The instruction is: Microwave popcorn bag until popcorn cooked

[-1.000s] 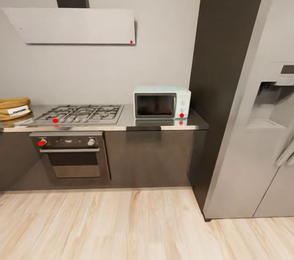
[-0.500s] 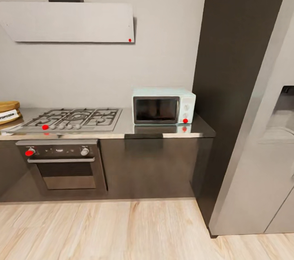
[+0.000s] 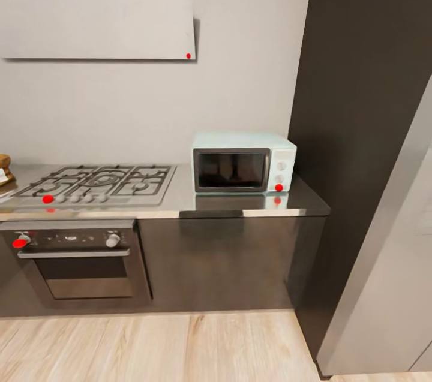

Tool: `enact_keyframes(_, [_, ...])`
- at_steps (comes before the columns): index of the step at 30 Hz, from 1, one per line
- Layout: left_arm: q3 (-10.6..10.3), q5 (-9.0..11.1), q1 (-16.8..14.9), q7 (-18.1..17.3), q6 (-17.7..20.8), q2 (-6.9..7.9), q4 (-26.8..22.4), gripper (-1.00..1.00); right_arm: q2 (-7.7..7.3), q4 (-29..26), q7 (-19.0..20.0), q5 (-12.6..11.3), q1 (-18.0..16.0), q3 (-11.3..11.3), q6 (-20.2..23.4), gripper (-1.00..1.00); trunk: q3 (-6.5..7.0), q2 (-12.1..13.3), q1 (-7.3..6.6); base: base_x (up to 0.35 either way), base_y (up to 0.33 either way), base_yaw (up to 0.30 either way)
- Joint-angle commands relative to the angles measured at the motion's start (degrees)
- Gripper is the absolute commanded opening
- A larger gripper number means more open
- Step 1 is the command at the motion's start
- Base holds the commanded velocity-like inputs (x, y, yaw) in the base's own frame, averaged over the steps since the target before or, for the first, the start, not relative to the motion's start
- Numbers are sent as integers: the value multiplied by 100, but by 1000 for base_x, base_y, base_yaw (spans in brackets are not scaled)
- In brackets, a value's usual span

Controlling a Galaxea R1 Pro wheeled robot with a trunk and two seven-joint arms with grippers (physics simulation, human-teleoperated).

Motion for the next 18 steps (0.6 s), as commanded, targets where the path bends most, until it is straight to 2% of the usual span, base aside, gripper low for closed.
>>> enact_keyframes(1, [42, 6, 0, 1, -11, -1, -2, 100, 0, 7, -4, 0, -2, 5, -28, 100, -4, -2, 4, 325, 0, 0])
enact_keyframes(18, [50, -3, 0, 1, -44, -1, -5, 100, 0, 5, -4, -28, -2, -8, -22, 100, -4, -2, 4, 307, 0, 0])
